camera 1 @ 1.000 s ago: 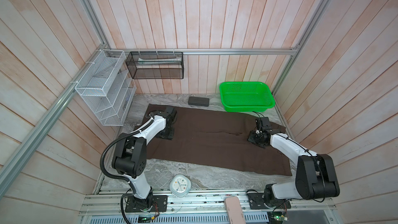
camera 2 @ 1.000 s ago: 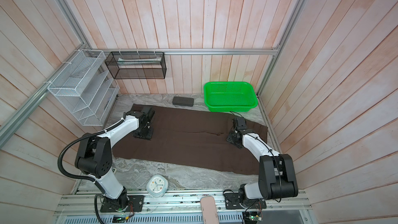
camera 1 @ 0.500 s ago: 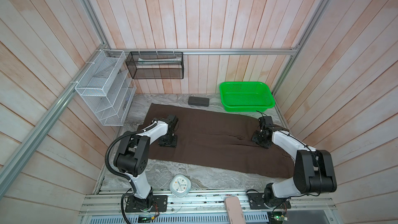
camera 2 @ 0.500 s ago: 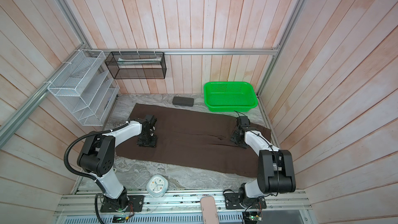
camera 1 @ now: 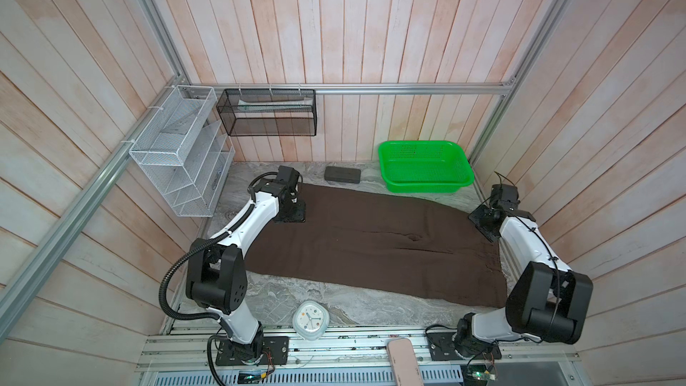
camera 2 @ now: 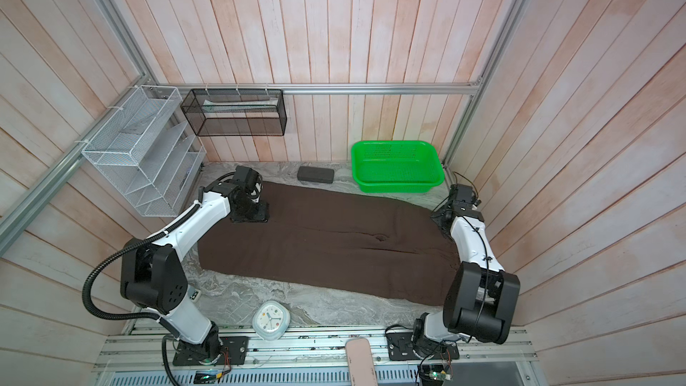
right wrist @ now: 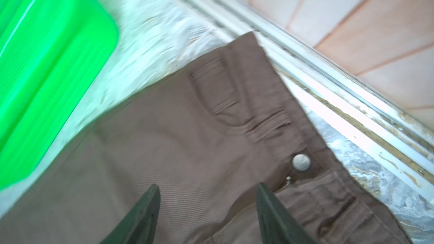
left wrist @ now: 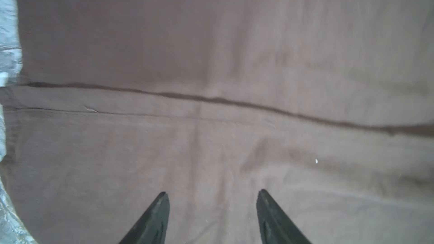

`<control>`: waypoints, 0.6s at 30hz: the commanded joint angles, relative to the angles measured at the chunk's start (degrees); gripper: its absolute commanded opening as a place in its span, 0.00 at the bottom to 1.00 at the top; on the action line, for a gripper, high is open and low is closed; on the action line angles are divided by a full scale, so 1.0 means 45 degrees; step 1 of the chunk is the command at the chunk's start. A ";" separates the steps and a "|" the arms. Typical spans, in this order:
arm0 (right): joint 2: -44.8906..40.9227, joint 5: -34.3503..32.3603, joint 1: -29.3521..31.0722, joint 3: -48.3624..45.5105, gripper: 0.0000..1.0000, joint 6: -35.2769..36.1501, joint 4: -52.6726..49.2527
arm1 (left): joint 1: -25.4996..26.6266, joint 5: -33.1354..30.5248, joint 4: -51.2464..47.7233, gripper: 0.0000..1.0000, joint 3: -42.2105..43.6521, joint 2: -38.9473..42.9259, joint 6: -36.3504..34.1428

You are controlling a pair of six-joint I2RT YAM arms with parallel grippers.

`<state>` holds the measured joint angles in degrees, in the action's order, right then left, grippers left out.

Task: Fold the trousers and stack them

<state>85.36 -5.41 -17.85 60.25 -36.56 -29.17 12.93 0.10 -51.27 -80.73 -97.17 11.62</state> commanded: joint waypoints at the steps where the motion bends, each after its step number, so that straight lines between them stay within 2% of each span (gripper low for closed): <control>1: 0.1007 0.1005 -0.0807 0.0926 0.66 -0.0550 0.0400 | -0.0820 0.0455 0.0599 0.62 -0.0384 0.0304 -0.0244; 7: 0.3320 0.1245 -0.1479 0.2111 0.64 -0.0812 0.0477 | -0.1593 0.1320 0.1093 0.62 -0.0449 0.0202 -0.0414; 18: 0.6402 0.2366 -0.1514 0.3672 0.60 -0.1057 0.1423 | -0.2461 0.2028 0.1368 0.62 -0.0379 0.0450 -0.0375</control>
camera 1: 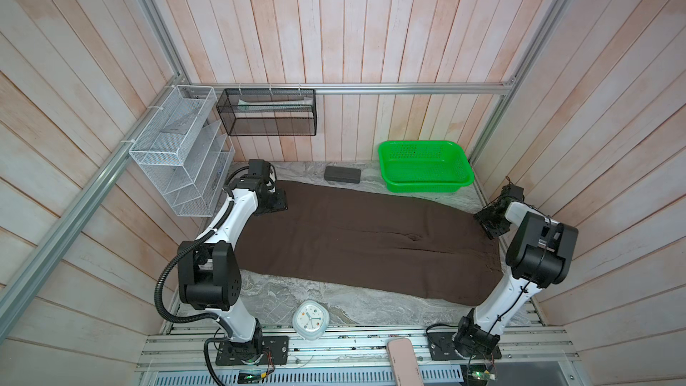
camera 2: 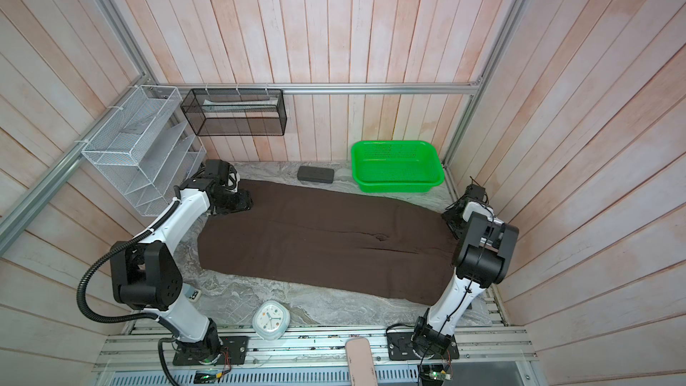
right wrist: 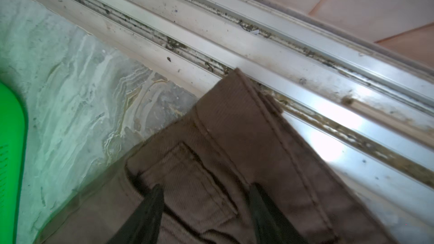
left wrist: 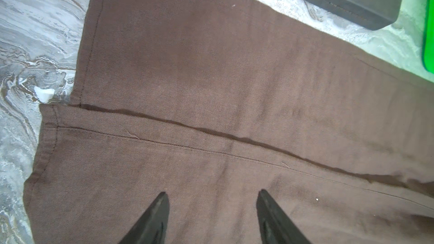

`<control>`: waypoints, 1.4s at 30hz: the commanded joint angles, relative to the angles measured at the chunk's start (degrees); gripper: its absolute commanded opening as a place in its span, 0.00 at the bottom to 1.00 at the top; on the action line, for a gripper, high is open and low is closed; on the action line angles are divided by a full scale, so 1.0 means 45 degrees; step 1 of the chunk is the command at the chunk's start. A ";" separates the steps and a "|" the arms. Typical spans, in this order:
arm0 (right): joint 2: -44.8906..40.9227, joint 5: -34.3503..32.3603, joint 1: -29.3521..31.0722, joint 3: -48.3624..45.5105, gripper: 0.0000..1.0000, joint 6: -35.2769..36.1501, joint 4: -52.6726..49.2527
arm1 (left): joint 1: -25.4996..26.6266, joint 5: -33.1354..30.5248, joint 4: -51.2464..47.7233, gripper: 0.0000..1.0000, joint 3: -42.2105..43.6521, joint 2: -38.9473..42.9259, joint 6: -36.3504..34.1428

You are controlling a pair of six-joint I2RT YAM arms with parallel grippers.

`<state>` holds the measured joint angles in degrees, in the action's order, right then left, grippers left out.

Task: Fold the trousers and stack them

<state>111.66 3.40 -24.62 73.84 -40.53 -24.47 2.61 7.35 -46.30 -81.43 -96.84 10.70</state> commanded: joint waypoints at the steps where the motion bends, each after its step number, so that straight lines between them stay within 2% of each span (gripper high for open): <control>1: 0.0842 0.0422 -0.0003 0.0835 0.60 -0.0148 0.0417 | -0.0228 0.0431 0.0288 0.62 -0.0225 0.0390 -0.0151; 9: 0.3066 0.0529 0.0209 0.3889 0.60 0.0052 -0.0283 | -0.0558 0.0320 0.0183 0.62 -0.0561 0.0243 -0.0112; 12: 0.2876 0.0227 0.0352 0.4390 0.60 0.0121 -0.0866 | -0.0580 0.0174 0.0113 0.62 -0.0780 0.0191 -0.0096; 15: 0.1769 -0.0510 0.0541 0.3996 0.62 -0.0078 -0.1121 | -0.0600 0.0017 0.0121 0.62 -0.0840 0.0211 -0.0034; 17: 0.1300 -0.1756 0.0650 0.4169 0.63 -0.0513 -0.1838 | -0.0619 -0.0011 0.0172 0.62 -0.0869 0.0177 -0.0015; 22: 0.1926 -0.3619 0.0618 0.5693 0.67 -0.0270 -0.3403 | -0.0678 -0.0022 0.0219 0.62 -0.0850 0.0094 0.0005; 27: 0.3433 -0.3885 0.0516 0.7310 0.70 -0.0269 -0.4282 | -0.0680 -0.0028 0.0183 0.62 -0.0958 -0.0011 0.0024; 42: 0.5634 -0.3669 0.0369 0.9048 0.72 -0.0201 -0.4144 | -0.0678 -0.0257 -0.0171 0.62 -0.1705 -0.0666 0.0097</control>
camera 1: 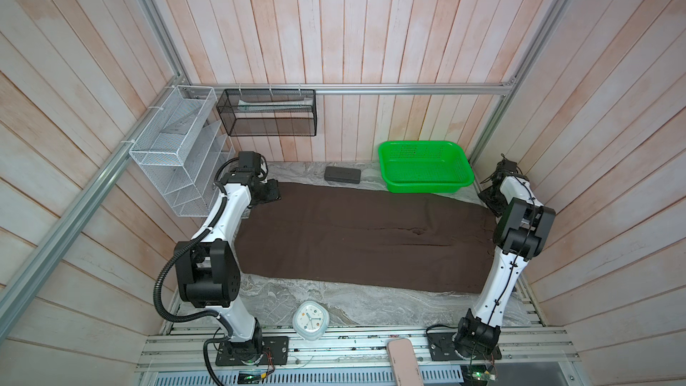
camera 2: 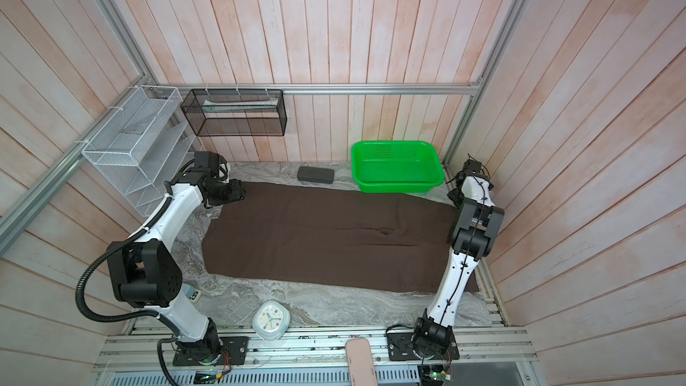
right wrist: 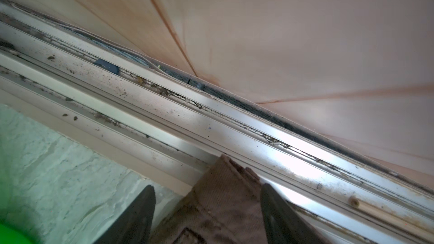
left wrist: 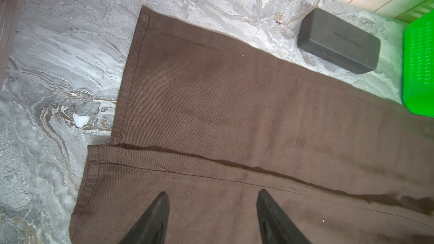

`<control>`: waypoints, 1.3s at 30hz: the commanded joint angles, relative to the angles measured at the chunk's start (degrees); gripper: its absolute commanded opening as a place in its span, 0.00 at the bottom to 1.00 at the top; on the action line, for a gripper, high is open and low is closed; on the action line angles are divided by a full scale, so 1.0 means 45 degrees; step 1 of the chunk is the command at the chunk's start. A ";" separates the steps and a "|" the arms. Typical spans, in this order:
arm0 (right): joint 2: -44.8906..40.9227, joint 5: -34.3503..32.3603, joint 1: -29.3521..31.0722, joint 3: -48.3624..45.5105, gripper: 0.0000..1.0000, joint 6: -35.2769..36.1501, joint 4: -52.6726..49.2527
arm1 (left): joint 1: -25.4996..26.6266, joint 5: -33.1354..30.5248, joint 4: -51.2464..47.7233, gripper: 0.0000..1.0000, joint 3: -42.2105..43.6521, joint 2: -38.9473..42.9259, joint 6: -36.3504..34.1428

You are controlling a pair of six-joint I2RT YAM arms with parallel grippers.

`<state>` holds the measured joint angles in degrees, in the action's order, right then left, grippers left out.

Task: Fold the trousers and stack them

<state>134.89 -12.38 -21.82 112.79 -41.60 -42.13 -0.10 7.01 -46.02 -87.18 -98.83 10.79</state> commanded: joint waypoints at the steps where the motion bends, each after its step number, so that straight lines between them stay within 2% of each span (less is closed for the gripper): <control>1: 0.0530 -0.0105 -0.0284 0.0378 0.72 0.0046 -0.0208 | -0.0076 -0.0189 -0.0280 0.62 -0.0491 -0.0255 0.0082; 15: 0.0579 0.1626 -0.0311 -0.0390 0.66 0.0437 0.0687 | -0.0076 -0.0208 -0.0282 0.62 -0.0558 -0.0353 0.0020; 20: 0.0249 0.1931 -0.0198 -0.0911 0.53 0.0476 0.0900 | -0.0076 -0.0248 -0.0301 0.62 -0.0560 -0.0312 -0.0014; 25: -0.0247 0.1866 -0.0080 -0.1307 0.23 0.0418 0.0995 | -0.0076 -0.0346 -0.0340 0.62 -0.0612 -0.0284 -0.0034; 32: -0.1599 0.1600 0.0074 -0.1491 0.01 0.0582 0.1073 | -0.0120 -0.0482 -0.0291 0.62 -0.0927 -0.0319 0.0116; 39: -0.3221 0.1540 0.0487 -0.2006 0.00 0.0924 0.0810 | -0.0490 -0.0414 0.0473 0.62 -0.1277 -0.0438 0.0868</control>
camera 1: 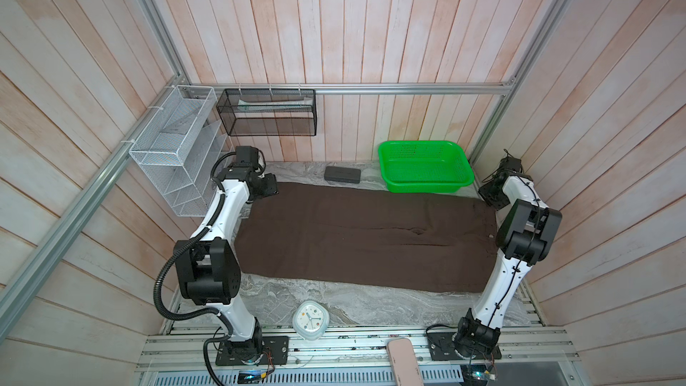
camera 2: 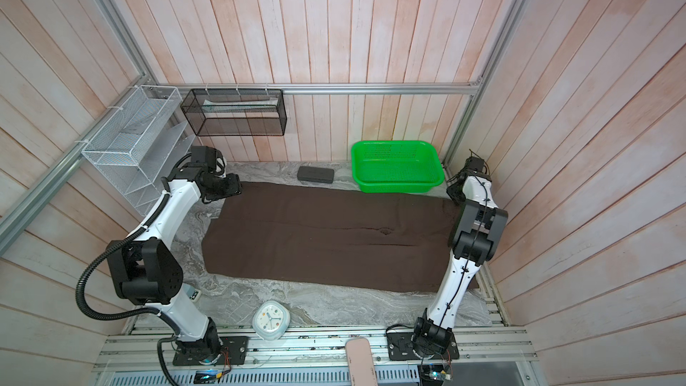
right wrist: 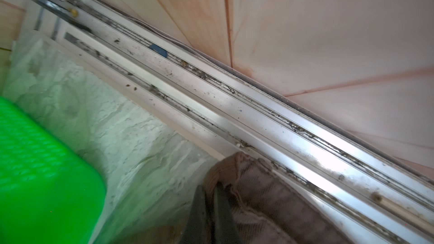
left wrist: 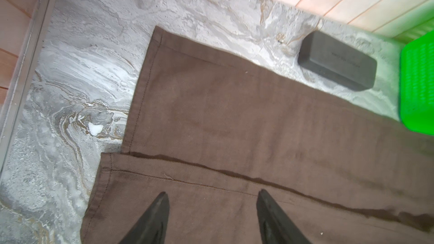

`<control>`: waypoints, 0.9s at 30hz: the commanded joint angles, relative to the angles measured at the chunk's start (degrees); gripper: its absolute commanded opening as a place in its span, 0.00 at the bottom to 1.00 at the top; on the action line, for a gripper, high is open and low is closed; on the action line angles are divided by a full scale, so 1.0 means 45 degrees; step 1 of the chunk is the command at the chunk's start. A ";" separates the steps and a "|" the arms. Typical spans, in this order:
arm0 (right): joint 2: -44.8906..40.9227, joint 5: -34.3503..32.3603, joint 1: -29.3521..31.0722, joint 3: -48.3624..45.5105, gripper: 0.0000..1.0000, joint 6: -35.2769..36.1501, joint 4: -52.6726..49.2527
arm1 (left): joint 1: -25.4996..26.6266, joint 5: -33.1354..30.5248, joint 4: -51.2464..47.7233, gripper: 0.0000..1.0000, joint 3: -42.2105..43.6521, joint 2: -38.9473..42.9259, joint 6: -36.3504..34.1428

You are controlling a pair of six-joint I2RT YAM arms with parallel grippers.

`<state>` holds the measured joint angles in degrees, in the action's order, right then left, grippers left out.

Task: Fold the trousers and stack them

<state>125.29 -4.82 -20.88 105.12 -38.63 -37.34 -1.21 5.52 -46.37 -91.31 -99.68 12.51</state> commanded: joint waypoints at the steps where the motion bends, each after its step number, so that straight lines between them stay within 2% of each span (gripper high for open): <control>1: -0.1396 -0.0134 0.0335 -0.0592 0.00 0.0265 -0.0215 | -0.0334 0.0096 0.0713 0.62 -0.0372 -0.0309 0.0607; 11: -0.4518 -0.0025 0.0380 -0.4479 0.00 0.0317 0.0677 | -0.1134 0.1683 0.1504 0.63 -0.1421 -0.1797 0.1775; 18: -0.5732 0.0018 0.0641 -0.5591 0.00 0.0709 0.0767 | -0.1190 0.2203 0.1516 0.64 -0.2886 -0.3389 0.2082; 27: -0.6216 -0.0158 0.1525 -0.5742 0.00 0.0884 0.0710 | -0.1188 0.0017 0.0859 0.64 -0.6111 -0.7098 0.1711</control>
<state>98.96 -4.82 -15.05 80.12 -35.57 -34.24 -6.44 9.82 -41.04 -116.01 -128.20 21.15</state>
